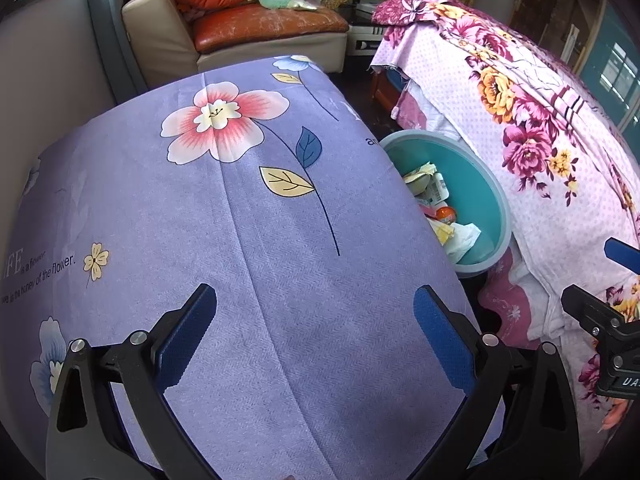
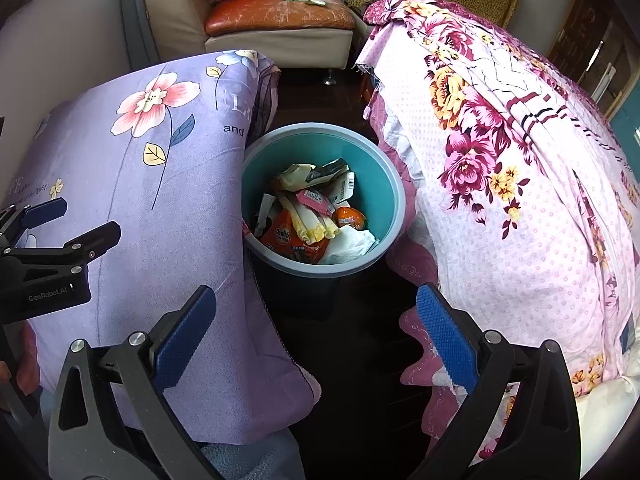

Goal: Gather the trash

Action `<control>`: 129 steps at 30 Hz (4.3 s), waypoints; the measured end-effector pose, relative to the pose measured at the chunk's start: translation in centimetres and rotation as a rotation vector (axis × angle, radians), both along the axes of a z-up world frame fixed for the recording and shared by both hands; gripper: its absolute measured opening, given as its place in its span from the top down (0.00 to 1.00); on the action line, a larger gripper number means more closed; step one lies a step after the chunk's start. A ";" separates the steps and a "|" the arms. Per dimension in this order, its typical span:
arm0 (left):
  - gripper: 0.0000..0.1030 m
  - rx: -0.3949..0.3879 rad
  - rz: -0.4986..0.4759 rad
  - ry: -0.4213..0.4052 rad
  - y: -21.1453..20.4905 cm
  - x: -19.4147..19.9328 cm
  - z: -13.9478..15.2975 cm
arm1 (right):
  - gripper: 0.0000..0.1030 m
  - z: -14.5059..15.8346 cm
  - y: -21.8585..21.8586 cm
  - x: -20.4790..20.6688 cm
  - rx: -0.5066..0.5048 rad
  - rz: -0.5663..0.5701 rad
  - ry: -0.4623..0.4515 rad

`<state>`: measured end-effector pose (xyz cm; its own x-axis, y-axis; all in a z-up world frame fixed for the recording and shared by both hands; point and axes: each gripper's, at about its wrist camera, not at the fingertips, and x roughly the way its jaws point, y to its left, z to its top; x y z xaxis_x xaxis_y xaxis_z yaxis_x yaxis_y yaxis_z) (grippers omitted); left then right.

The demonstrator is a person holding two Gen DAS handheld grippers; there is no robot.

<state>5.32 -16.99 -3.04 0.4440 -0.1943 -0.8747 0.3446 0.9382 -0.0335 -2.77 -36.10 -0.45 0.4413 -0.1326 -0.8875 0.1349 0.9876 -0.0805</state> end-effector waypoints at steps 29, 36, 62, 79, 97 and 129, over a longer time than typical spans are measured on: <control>0.04 -0.008 0.008 -0.020 0.3 2.4 -2.4 | 0.07 -3.7 -1.4 2.7 0.035 -0.030 0.067; 0.04 0.004 0.003 -0.010 0.1 2.8 -2.9 | 0.07 -4.0 -1.4 3.1 0.035 -0.030 0.074; 0.04 0.001 0.012 -0.009 0.5 3.2 -2.6 | 0.07 -3.4 -0.9 3.9 0.015 -0.011 0.072; 0.04 -0.003 0.016 -0.007 1.1 3.4 -2.3 | 0.07 -3.1 -0.3 4.1 0.000 -0.003 0.076; 0.04 -0.003 0.022 -0.009 1.4 3.3 -2.4 | 0.07 -3.7 -0.1 4.0 0.002 -0.001 0.085; 0.04 -0.014 0.033 -0.002 1.8 3.2 -2.1 | 0.07 -3.0 1.2 4.0 -0.032 0.019 0.093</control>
